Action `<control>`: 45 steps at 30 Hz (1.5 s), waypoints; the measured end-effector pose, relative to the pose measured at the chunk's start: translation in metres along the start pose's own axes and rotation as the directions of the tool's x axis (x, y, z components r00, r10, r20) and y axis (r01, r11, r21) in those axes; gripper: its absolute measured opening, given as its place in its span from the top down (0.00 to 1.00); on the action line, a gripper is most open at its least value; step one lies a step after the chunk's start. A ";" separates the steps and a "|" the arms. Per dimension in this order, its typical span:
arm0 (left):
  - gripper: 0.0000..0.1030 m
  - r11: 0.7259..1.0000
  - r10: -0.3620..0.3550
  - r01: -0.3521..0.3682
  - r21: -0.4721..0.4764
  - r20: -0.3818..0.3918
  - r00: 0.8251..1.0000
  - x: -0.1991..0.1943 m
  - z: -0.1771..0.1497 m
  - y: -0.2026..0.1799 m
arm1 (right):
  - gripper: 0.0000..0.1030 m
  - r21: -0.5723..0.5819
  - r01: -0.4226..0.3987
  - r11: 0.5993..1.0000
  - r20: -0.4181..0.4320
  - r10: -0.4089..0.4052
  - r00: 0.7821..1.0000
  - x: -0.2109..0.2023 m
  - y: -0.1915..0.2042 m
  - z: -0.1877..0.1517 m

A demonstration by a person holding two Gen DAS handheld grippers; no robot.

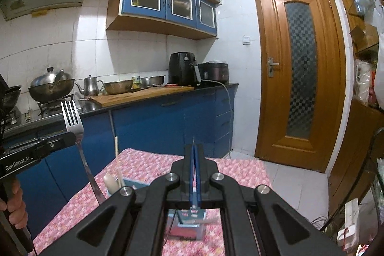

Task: Organize utensils
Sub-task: 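Lift both metal forks and carry them over the blue Box holder, then open both grippers to drop the metal forks into the holder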

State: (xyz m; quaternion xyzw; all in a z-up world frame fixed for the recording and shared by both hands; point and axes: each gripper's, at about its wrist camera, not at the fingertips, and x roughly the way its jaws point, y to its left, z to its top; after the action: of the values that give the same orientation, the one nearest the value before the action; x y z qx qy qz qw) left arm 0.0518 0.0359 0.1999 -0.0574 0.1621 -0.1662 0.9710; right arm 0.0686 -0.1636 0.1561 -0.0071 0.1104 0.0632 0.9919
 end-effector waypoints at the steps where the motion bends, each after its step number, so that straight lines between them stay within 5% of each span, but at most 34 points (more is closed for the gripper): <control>1: 1.00 1.000 0.005 -0.005 -0.004 0.005 1.000 0.004 0.003 0.001 | 0.98 -0.006 0.009 1.000 0.008 -0.009 1.000 0.003 0.000 0.003; 12: 1.00 0.999 0.044 -0.044 -0.003 0.033 0.998 0.047 0.005 0.013 | 0.97 -0.073 0.095 0.993 0.024 -0.093 0.995 0.041 0.003 0.004; 45: 1.00 0.999 0.047 -0.047 0.008 -0.129 0.990 0.112 -0.077 0.023 | 0.97 -0.060 -0.051 0.997 -0.192 0.038 0.981 0.102 0.014 -0.071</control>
State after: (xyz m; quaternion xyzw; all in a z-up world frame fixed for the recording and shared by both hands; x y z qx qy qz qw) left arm 0.1331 0.0143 0.0906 -0.0402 0.2257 -0.1470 0.9622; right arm 0.1505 -0.1386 0.0647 -0.0429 0.2029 0.0879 0.9743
